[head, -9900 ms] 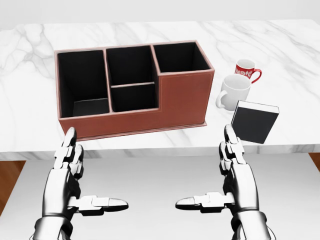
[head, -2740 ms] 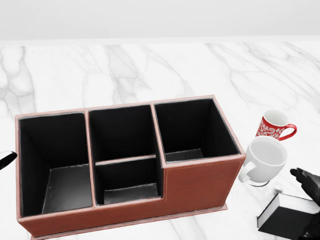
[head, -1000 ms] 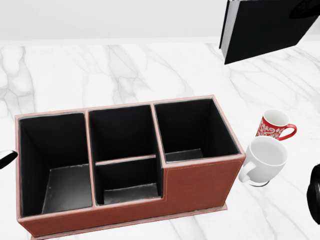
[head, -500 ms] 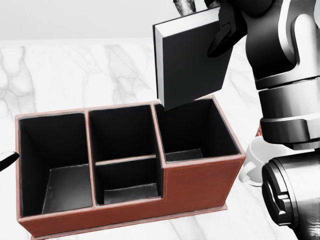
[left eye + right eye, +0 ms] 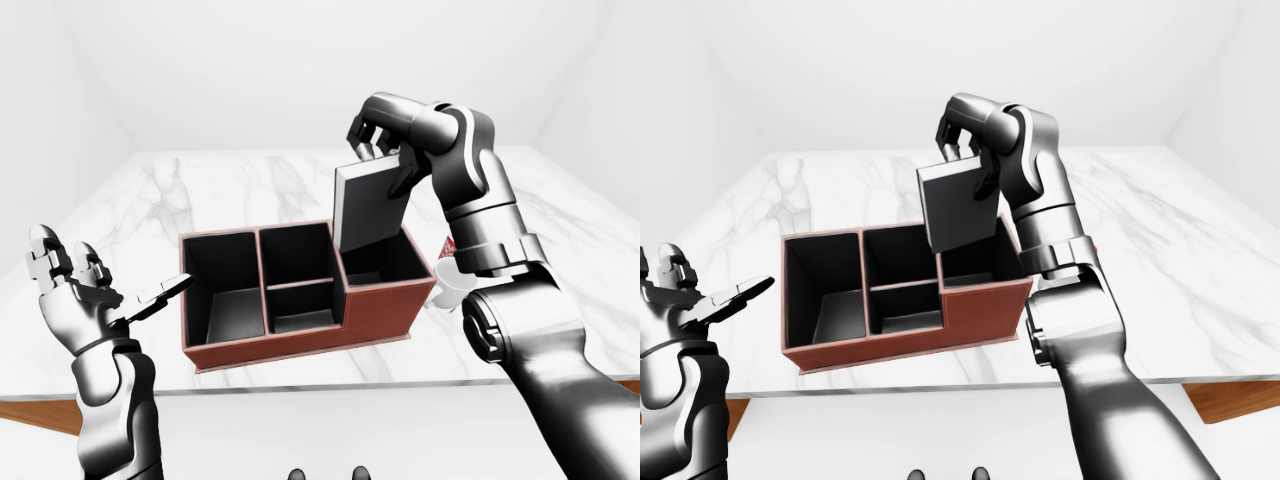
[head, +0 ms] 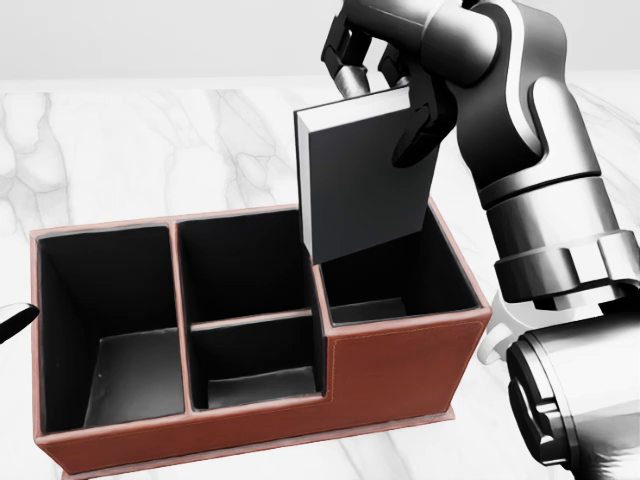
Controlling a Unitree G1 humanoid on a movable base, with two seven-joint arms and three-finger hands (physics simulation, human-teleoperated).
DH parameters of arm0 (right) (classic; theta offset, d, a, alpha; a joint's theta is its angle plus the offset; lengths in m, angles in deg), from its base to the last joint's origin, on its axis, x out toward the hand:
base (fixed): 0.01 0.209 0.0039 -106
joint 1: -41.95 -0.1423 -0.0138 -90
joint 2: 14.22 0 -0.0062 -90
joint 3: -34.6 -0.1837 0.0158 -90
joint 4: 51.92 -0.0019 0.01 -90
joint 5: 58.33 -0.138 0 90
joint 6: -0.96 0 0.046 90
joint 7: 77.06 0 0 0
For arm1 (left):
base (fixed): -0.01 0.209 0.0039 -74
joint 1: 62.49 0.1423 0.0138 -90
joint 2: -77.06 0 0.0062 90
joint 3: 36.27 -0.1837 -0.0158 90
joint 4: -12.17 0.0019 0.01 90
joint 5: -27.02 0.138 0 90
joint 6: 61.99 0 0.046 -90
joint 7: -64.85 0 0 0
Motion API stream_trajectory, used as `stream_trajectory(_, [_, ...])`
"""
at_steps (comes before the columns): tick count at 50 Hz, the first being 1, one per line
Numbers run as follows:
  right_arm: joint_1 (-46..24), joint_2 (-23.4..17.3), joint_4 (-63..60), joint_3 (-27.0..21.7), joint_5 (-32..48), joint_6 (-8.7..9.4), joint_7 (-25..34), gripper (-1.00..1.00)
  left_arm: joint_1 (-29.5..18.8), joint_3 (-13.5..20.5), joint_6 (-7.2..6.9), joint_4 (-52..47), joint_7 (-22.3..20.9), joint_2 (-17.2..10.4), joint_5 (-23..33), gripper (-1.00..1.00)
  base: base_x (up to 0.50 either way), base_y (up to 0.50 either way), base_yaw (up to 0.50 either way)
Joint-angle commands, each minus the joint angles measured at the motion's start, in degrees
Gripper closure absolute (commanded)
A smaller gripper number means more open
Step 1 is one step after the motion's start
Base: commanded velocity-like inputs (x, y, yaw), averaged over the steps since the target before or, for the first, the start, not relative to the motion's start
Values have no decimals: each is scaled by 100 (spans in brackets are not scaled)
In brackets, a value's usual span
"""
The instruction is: Pick up the book and place it in the right compartment of the caddy.
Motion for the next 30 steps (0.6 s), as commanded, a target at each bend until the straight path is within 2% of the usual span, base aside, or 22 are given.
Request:
stream_trajectory(1, [-52,-85,240,-126,98,0,1,100,-2,-8,19,22,-4,2,8,-100,0,0,0])
stream_trajectory(13, [-91,-261,667,-172,21,0,1,100,2,-13,67,67,-16,1,10,-100,0,0,0])
stream_trajectory(30, [-63,-403,907,-198,-3,0,1,100,14,-7,10,0,-9,8,16,-100,0,0,0])
